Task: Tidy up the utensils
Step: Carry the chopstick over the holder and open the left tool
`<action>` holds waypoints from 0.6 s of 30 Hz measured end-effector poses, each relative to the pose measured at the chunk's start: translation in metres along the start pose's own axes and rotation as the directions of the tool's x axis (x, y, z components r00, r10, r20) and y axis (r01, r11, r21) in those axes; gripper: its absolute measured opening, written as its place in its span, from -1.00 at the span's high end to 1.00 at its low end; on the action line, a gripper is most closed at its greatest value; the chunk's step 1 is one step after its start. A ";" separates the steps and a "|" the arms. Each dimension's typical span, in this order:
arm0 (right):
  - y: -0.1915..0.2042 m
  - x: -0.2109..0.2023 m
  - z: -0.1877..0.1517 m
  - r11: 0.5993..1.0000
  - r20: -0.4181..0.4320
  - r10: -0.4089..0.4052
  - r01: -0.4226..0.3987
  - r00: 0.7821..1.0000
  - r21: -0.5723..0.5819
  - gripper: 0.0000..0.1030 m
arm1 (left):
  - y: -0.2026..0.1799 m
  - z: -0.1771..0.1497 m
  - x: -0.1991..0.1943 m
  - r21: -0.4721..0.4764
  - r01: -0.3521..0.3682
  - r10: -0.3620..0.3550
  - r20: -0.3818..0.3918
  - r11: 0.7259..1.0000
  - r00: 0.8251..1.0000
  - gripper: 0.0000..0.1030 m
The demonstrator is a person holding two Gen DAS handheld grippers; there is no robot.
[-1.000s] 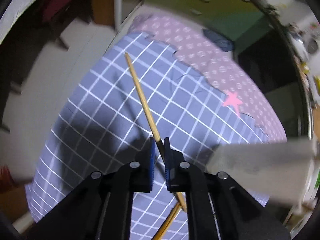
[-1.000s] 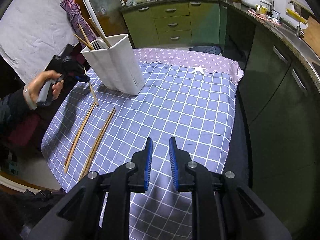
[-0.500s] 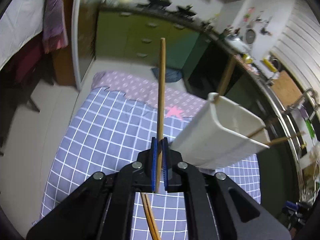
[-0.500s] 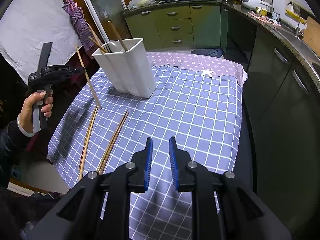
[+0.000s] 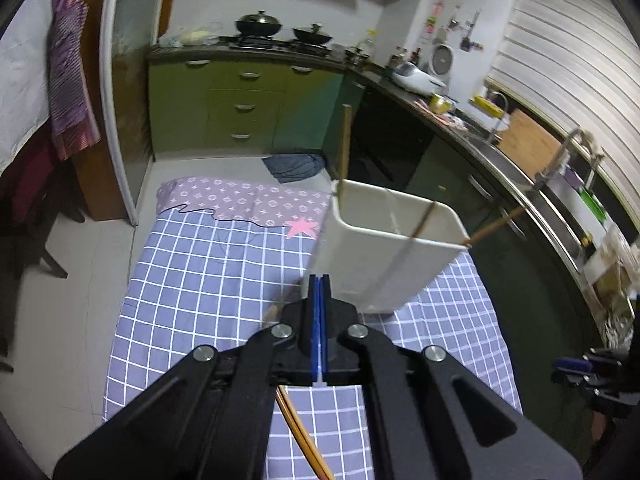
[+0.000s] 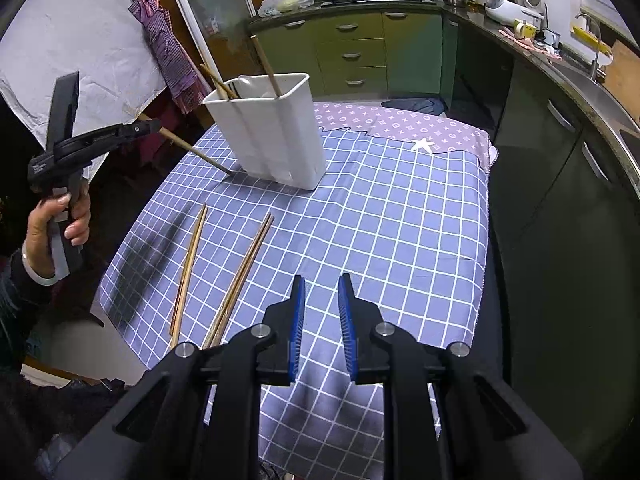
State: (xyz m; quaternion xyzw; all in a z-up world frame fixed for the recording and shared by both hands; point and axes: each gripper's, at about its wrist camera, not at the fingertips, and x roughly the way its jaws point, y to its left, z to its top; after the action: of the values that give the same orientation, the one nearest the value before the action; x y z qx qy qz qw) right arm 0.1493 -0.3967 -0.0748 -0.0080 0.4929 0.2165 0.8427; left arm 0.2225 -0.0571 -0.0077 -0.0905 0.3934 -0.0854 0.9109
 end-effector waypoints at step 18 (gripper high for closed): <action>0.037 0.026 0.016 0.996 -0.054 0.038 -0.042 0.998 -0.077 0.66 | 0.006 -0.043 -0.032 0.036 0.081 -0.078 -0.072 0.996 0.994 0.99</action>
State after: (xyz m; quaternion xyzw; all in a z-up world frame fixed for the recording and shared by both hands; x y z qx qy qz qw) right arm 0.1600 -0.3504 -0.0808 -0.0370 0.5062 0.2521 0.8239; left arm 0.1701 -0.0485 -0.0151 -0.0855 0.4198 -0.1323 0.8938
